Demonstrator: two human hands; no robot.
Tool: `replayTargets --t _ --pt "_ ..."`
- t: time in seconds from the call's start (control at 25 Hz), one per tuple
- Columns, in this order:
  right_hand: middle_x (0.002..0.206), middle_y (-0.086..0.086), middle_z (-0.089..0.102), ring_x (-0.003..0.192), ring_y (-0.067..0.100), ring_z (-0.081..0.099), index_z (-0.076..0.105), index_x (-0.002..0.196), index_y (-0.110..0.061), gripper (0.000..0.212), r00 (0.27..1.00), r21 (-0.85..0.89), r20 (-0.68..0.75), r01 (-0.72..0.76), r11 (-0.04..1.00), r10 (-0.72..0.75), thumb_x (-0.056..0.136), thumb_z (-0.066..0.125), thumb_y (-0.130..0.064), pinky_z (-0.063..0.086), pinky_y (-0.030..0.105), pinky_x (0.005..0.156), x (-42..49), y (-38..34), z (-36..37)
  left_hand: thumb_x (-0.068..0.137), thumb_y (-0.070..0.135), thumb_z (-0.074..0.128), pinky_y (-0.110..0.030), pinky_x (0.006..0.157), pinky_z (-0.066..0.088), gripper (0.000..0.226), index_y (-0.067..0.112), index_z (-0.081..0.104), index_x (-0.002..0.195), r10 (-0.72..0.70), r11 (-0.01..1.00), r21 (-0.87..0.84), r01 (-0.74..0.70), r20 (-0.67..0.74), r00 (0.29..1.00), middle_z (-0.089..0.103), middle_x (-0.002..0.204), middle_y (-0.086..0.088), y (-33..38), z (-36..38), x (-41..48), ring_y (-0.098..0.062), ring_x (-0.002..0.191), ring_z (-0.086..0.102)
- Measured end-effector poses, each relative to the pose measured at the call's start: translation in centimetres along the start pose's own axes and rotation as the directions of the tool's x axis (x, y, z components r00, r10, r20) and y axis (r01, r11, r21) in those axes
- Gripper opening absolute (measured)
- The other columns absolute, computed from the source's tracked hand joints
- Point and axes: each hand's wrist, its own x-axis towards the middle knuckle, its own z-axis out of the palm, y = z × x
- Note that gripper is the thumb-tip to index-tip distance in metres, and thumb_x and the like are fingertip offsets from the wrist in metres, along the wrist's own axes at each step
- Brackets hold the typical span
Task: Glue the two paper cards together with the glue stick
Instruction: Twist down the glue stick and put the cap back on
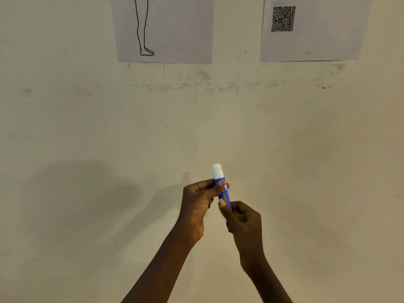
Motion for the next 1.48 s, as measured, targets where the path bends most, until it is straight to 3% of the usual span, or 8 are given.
replayTargets --t 0.12,0.32,0.64,0.76,0.88,1.0,1.12,1.48 --pt "0.058 -0.001 0.053 0.045 0.011 0.041 0.064 0.087 -0.010 0.047 0.917 0.267 0.284 -0.358 0.895 0.282 0.076 0.046 -0.052 0.037 0.021 0.048 1.2 -1.7 -0.6 0.085 0.013 0.057 -0.017 0.056 0.045 0.021 0.002 0.067 0.101 -0.011 1.000 0.028 0.010 0.041 0.999 0.068 0.060 0.011 0.2 0.1 0.9 -0.004 0.044 0.045" --pt "0.065 0.003 0.056 0.044 0.008 0.043 0.062 0.088 -0.010 0.032 0.829 0.519 0.471 -0.537 0.664 0.302 0.075 0.054 -0.038 0.040 0.016 0.041 1.5 -2.7 -0.7 0.089 0.017 0.051 -0.019 0.053 0.033 0.022 0.007 0.067 0.100 -0.031 1.000 0.007 0.030 0.143 0.989 0.073 0.071 0.012 0.6 0.1 2.1 -0.006 0.047 0.028" --pt "0.055 0.005 0.040 0.048 0.013 0.032 0.057 0.074 -0.001 0.026 0.999 0.020 0.025 0.026 0.999 -0.027 0.084 0.059 -0.024 0.028 0.024 0.052 3.9 -2.3 1.6 0.085 0.012 0.058 -0.009 0.056 0.044 0.025 -0.001 0.063 0.106 0.042 0.999 0.032 -0.041 -0.044 0.998 0.067 0.097 -0.009 2.2 1.5 3.1 -0.006 0.066 0.056" --pt "0.063 0.007 0.046 0.056 0.018 0.035 0.061 0.081 0.003 0.031 0.956 -0.387 -0.064 0.239 0.891 -0.285 0.077 0.066 -0.028 0.022 0.017 0.052 4.3 -1.9 1.8 0.081 0.010 0.064 -0.006 0.043 0.043 0.029 -0.005 0.063 0.106 0.070 0.997 0.045 -0.064 -0.137 0.988 0.065 0.090 -0.012 2.6 2.0 3.0 -0.011 0.063 0.052" --pt "0.062 0.007 0.044 0.054 0.018 0.033 0.058 0.076 0.005 0.035 0.929 -0.460 -0.005 0.327 0.826 -0.370 0.073 0.070 -0.028 0.021 0.014 0.051 4.6 -2.2 1.6 0.082 0.013 0.063 -0.008 0.040 0.041 0.027 -0.005 0.064 0.102 0.055 0.996 0.071 -0.045 -0.155 0.986 0.060 0.075 -0.006 3.3 1.7 3.0 -0.013 0.057 0.042" --pt "0.059 0.005 0.044 0.050 0.013 0.034 0.059 0.085 0.008 0.044 0.976 -0.062 0.214 0.047 0.997 -0.033 0.085 0.055 -0.036 0.030 0.020 0.053 4.8 -3.4 1.0 0.087 0.013 0.056 -0.019 0.058 0.039 0.022 -0.002 0.065 0.101 0.044 0.994 0.098 -0.044 0.002 0.999 0.064 0.085 -0.011 3.8 0.9 3.4 -0.014 0.062 0.043" --pt "0.069 0.001 0.055 0.050 0.010 0.040 0.057 0.098 -0.011 0.035 0.877 0.272 0.450 -0.311 0.911 0.166 0.094 0.035 -0.038 0.037 0.020 0.052 4.5 -4.4 0.1 0.089 0.015 0.051 -0.024 0.055 0.032 0.024 0.001 0.065 0.103 0.047 0.991 0.122 -0.053 0.055 0.997 0.070 0.069 0.006 3.7 0.4 3.6 -0.011 0.056 0.029" --pt "0.069 0.003 0.050 0.054 0.012 0.034 0.061 0.081 -0.011 0.028 0.926 0.331 0.360 -0.238 0.913 0.111 0.093 0.040 -0.026 0.035 0.019 0.050 3.5 -4.5 -0.8 0.086 0.018 0.058 -0.025 0.052 0.038 0.031 -0.003 0.063 0.108 0.055 0.991 0.127 -0.043 -0.092 0.994 0.061 0.081 -0.010 4.4 1.8 1.4 -0.010 0.049 0.031"
